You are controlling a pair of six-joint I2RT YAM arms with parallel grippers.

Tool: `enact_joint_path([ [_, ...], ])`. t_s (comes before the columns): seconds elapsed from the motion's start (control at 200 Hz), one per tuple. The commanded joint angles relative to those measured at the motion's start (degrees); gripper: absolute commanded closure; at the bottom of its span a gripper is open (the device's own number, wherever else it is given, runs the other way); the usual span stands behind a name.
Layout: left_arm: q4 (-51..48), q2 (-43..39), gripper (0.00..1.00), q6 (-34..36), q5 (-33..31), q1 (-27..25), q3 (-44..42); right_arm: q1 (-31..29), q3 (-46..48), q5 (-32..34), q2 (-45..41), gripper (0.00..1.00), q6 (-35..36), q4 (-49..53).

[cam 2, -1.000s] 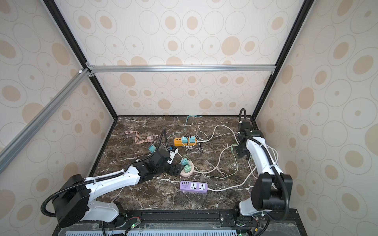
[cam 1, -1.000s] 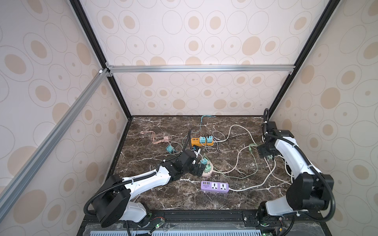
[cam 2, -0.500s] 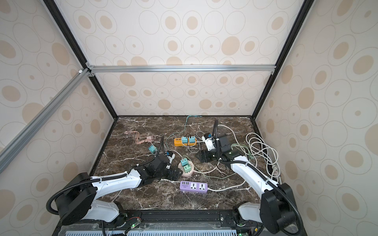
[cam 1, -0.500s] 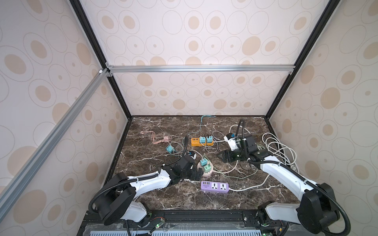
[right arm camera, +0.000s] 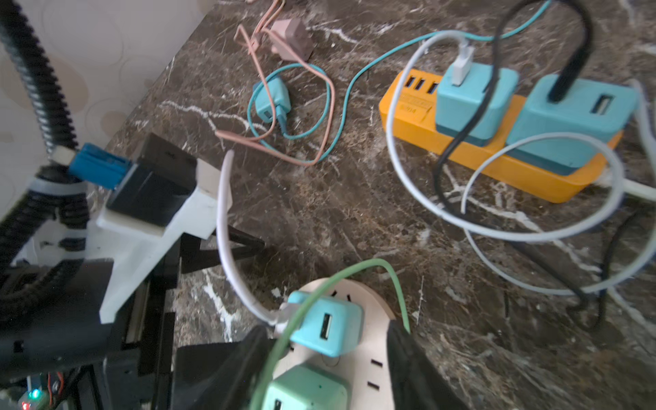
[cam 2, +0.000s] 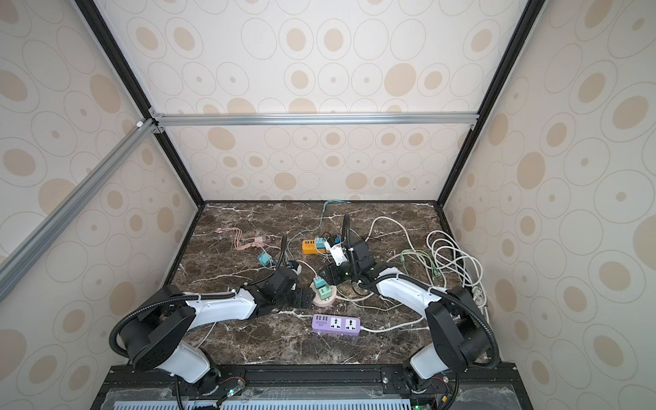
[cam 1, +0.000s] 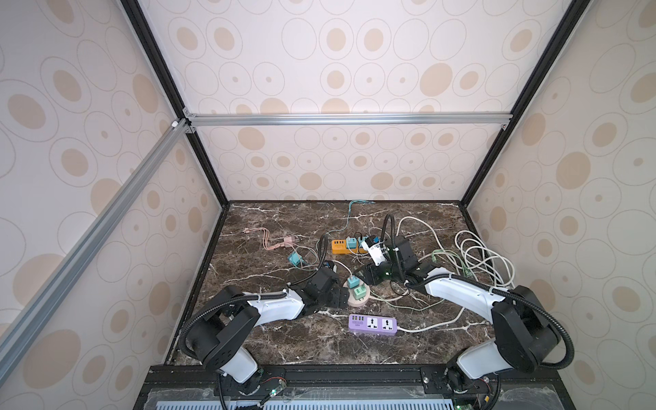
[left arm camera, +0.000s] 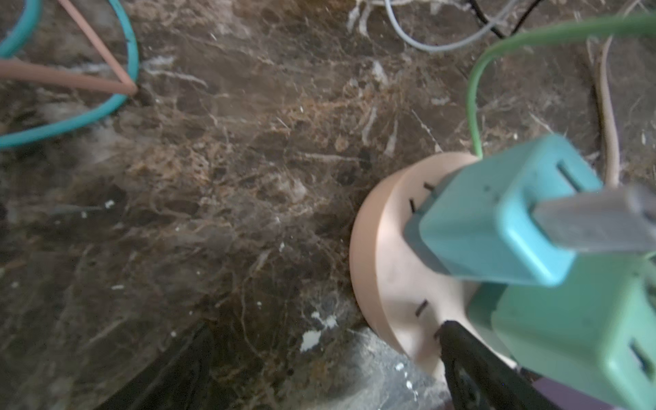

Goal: Insert the plug

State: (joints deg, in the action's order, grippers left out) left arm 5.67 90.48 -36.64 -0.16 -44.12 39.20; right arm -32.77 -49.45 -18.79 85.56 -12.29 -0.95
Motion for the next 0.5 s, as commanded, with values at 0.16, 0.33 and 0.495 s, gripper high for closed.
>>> enact_joint_path([
  [0.16, -2.6, 8.7, 0.02, 5.8, -5.6, 3.6, 8.7, -0.2, -1.0, 15.6, 2.8, 0.69, -8.8, -5.1],
  [0.33, -3.4, 13.1, 0.02, 9.7, -7.2, 5.3, 14.3, -0.2, -1.0, 22.5, 3.1, 0.69, -12.3, -5.9],
  [0.495, -5.0, 18.1, 0.02, 13.2, -7.9, 6.7, 20.8, -0.1, -2.4, 22.9, 4.8, 0.69, -11.9, -6.3],
])
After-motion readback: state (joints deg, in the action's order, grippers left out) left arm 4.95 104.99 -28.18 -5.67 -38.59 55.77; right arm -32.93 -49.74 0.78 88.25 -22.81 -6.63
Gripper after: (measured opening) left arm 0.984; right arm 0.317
